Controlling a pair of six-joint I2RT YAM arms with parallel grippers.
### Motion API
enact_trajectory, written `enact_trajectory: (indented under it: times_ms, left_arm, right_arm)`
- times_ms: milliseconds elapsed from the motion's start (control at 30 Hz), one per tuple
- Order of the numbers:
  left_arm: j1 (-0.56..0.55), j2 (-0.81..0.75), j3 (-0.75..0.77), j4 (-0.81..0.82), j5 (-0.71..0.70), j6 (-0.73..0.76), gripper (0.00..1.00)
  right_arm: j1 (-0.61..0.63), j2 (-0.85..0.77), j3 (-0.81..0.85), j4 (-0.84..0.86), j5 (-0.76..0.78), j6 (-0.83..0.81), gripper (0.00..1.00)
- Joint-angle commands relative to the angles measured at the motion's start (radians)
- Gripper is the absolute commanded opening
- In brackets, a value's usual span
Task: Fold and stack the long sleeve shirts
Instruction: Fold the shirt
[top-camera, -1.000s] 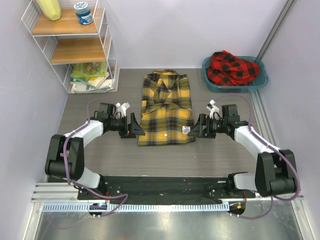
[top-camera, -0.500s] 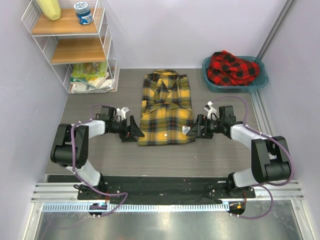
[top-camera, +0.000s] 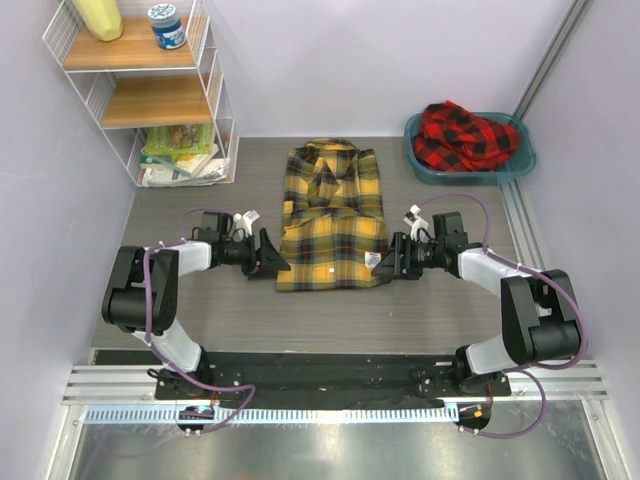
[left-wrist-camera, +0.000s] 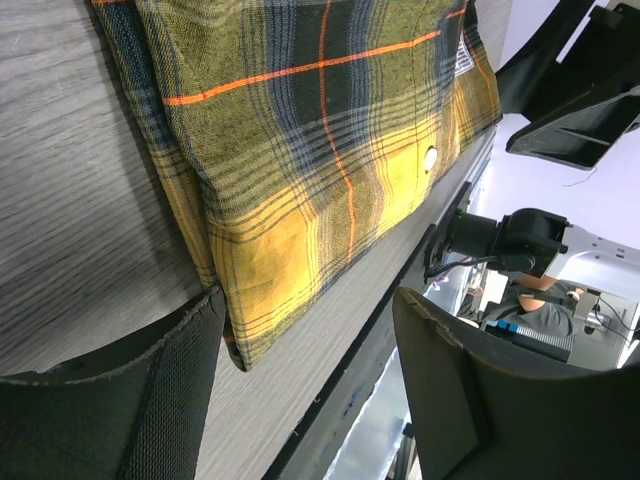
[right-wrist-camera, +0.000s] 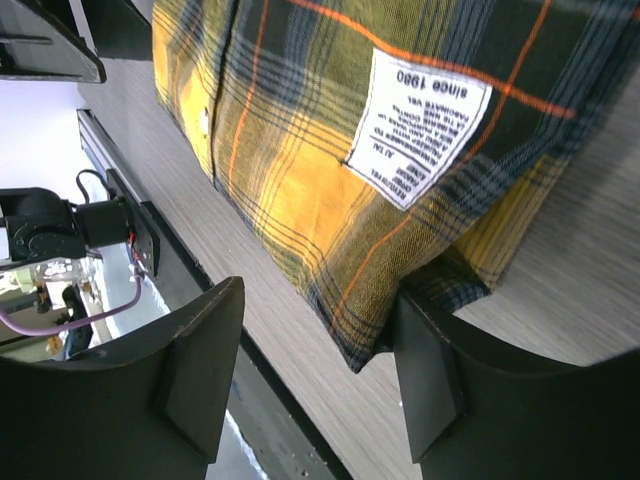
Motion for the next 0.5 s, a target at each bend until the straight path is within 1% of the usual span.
enact_trajectory:
  times_ms: [0,100,167,200,267,367,467]
  left_arm:
    - [-0.019,0.014,-0.020,0.059,0.037,-0.019,0.69]
    - [-0.031,0.017,-0.026,0.062,0.031,-0.027,0.69]
    - [-0.031,0.014,-0.034,0.060,0.036,-0.033,0.68]
    - [-0.031,0.005,-0.045,0.060,0.045,-0.034,0.66]
    - [-0.033,-0.004,-0.057,0.060,0.050,-0.039,0.65]
    - [-0.042,-0.015,-0.080,0.067,0.056,-0.036,0.56]
    - [-0.054,-0.006,-0.095,0.099,0.051,-0.043,0.53]
  right_arm:
    - [0.006,-0.019,0.001,-0.053,-0.020,-0.031,0.62]
    - [0.006,0.018,0.005,-0.048,-0.011,-0.041,0.56]
    - [0.004,0.040,0.013,-0.046,-0.010,-0.037,0.54]
    - [0.006,0.044,0.012,-0.045,-0.014,-0.034,0.51]
    - [0.006,0.053,0.004,-0.043,-0.017,-0.028,0.50]
    - [0.006,0.060,-0.011,-0.042,-0.029,-0.014,0.49]
    - [0.006,0.079,-0.010,-0.043,-0.030,-0.012,0.49]
